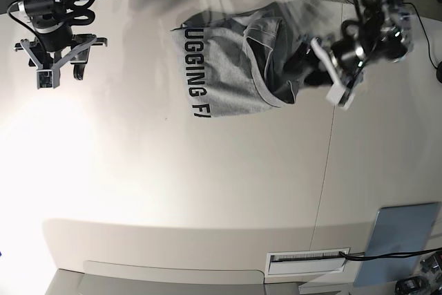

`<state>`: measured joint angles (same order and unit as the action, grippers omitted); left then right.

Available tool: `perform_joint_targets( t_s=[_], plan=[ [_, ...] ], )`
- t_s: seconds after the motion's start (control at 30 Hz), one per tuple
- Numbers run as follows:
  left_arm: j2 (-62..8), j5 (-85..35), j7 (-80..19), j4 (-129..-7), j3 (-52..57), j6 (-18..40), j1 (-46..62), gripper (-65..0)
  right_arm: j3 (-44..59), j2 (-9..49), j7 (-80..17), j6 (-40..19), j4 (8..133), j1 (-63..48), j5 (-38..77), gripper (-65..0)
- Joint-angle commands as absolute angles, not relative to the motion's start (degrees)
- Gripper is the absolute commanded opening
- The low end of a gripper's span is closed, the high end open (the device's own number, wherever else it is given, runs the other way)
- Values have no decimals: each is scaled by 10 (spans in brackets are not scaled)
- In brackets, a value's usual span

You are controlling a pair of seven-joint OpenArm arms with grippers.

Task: Fold the T-shirt properly
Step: 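Press the folded bundle with the left gripper and move the right arm aside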

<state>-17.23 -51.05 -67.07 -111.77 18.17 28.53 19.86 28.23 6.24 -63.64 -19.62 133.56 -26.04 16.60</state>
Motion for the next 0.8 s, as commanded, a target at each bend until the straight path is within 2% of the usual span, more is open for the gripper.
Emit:
perform_joint_targets(
  t_s=[0.0,0.23,0.63,0.7,0.77],
  plan=[
    [-176,-533,-666,-1127,183,286,212,-274,286,74,-625,-197,1345,-260,171,-358],
    [-167,-541,-650,-1127,142,309,274,-274,286,78,-626,-197,1345,-260,171,-358],
    [-165,-576,-645,-1127,125,316,278,-275,286,78,-630,-197,1345,-260,171,-358],
    [-156,-575,-654,-1127,125,316,280,-312,286,78,-630,-197,1345,-260,171,-358],
    [-144,-572,-656,-1127,125,317,287,-435,286,78,-630,-197,1345,-260,171,-358]
  ],
)
